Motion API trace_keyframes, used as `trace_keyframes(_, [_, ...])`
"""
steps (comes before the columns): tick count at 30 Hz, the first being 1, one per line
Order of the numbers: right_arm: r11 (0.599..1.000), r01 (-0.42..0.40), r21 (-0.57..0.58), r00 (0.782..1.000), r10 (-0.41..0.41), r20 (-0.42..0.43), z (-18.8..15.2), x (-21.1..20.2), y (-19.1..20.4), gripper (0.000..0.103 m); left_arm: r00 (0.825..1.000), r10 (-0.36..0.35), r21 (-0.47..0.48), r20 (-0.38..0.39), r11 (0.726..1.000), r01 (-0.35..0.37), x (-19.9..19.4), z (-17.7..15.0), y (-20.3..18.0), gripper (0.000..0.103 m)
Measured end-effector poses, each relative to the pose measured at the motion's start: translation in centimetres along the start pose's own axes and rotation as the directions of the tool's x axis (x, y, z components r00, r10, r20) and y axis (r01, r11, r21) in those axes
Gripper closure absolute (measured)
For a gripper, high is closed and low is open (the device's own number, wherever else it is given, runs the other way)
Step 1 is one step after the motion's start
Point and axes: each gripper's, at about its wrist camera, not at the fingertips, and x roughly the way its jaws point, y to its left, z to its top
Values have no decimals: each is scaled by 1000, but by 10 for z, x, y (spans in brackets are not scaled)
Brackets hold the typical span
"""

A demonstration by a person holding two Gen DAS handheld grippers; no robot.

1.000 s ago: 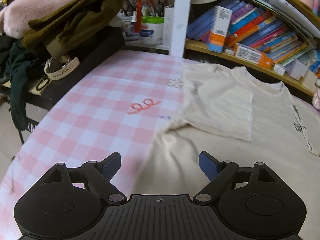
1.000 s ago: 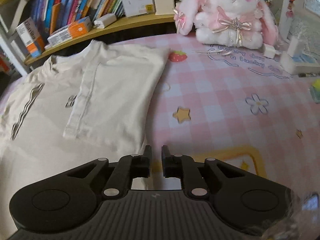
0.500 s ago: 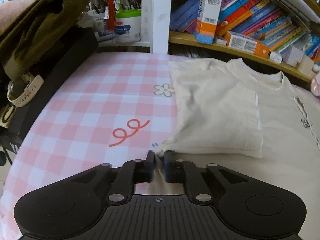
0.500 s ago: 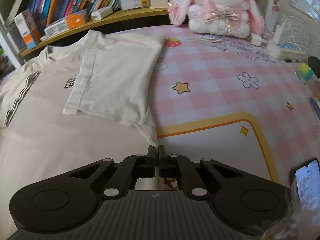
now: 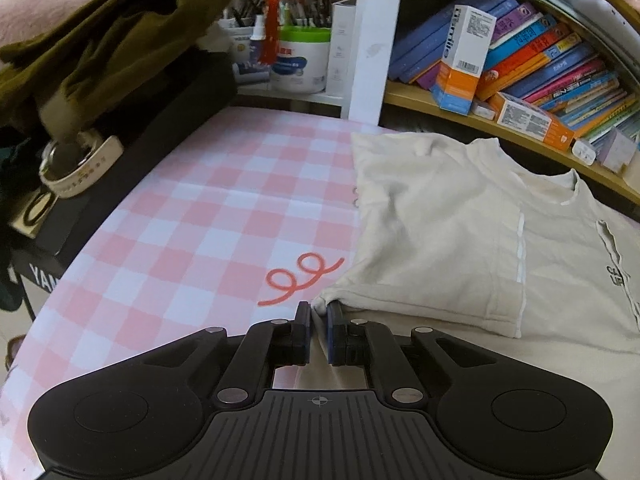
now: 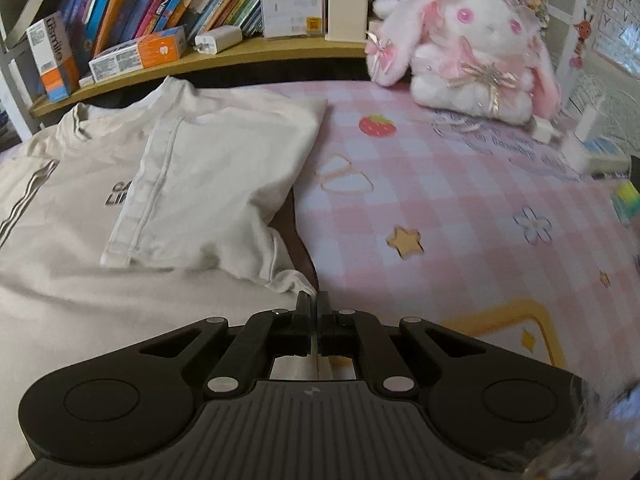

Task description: Fold clothes

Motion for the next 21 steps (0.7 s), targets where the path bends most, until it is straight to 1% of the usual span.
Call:
trace_keyframes(6, [999,30,36,999,-31,15,10,2,-12,101,1000,-28,32,-10,999,28,11,8,-13,96])
trace_keyframes(10, [999,30,40,1000,-30,-4,-4,-8,-16,101,999,-44,45,-7,998,45,9,2,-10,95])
trace_keyframes(12, [999,15,42,1000,-14,-8,-12,-12,-16,100,999,-51,57,-9,997,52,6,0,-7,95])
trace_keyframes(17, [1000,0,28,1000,0,-10,-30,-23,-12,100,998,-50,96,-29,994,52,-5,-8,-7,86])
trace_keyframes(18, [1000,1,28,1000,-1,-8,-33,-26,-11,98,998,-55,99,-29,993,58,-10,-11,-6,84])
trace_keyframes(19, [1000,3,29,1000,-2,-5,-35,-30,-11,95,998,-63,102,-26,993,65,-17,-16,-5,79])
trace_keyframes(21, [1000,-13,24,1000,13,1,-42,-39,-13,88,997,-70,105,-13,992,71,-33,-28,-4,75])
